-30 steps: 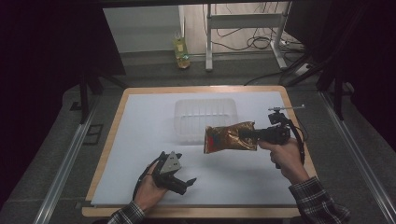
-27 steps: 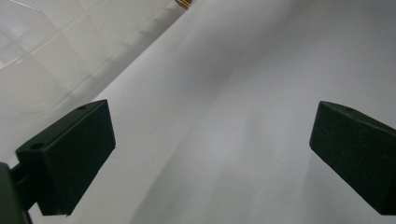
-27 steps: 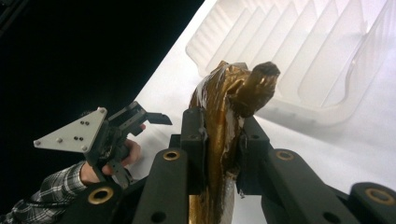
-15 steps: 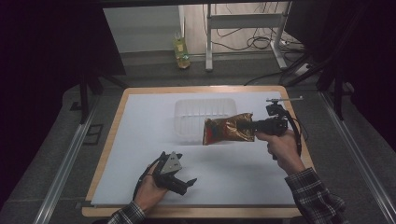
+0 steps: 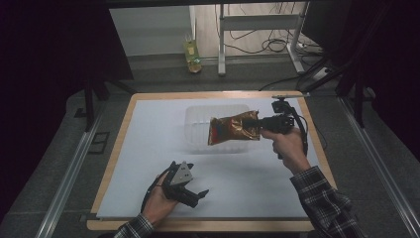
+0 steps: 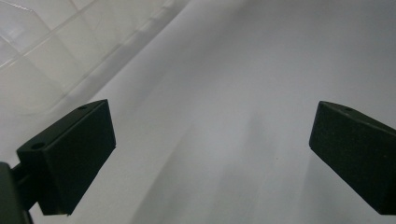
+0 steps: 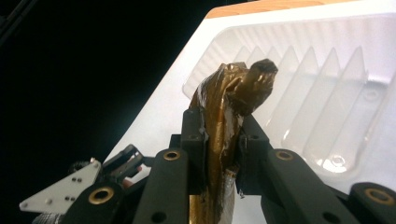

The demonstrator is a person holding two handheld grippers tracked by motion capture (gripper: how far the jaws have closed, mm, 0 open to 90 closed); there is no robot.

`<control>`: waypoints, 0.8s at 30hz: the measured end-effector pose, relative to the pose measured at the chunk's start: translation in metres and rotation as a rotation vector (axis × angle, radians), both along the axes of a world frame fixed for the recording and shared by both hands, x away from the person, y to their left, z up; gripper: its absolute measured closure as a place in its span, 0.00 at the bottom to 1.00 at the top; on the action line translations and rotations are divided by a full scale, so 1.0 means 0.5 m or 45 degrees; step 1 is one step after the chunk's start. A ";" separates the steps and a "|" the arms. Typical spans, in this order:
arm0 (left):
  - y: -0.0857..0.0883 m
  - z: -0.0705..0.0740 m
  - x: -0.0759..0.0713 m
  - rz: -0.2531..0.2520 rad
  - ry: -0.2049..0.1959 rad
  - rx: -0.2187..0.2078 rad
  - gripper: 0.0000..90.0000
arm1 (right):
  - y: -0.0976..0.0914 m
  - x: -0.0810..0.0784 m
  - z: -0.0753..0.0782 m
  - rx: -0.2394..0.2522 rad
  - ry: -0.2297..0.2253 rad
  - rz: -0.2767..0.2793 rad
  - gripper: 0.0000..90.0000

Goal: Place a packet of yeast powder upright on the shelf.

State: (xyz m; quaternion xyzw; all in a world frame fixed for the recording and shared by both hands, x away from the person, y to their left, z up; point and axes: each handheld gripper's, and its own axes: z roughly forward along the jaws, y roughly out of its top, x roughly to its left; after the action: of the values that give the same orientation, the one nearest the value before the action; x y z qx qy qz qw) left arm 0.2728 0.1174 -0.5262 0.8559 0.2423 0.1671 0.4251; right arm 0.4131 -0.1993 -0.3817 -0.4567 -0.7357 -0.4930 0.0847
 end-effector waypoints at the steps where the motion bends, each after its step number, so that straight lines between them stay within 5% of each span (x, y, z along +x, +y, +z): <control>1: 0.000 0.000 0.000 0.000 -0.001 -0.001 0.00 | 0.004 0.004 0.000 0.001 0.002 -0.002 0.85; 14: 0.001 0.002 -0.001 -0.008 0.003 -0.008 0.01 | 0.062 0.047 -0.009 -0.013 0.020 -0.018 0.85; 24: 0.001 0.003 -0.001 -0.009 0.008 -0.016 0.01 | 0.106 0.076 -0.014 -0.088 0.008 -0.033 0.85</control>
State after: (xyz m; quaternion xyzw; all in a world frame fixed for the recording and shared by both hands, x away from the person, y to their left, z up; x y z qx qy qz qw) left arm 0.2722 0.1182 -0.5246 0.8546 0.2416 0.1615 0.4303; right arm 0.4509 -0.1465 -0.3889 -0.4704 -0.7460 -0.4669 0.0649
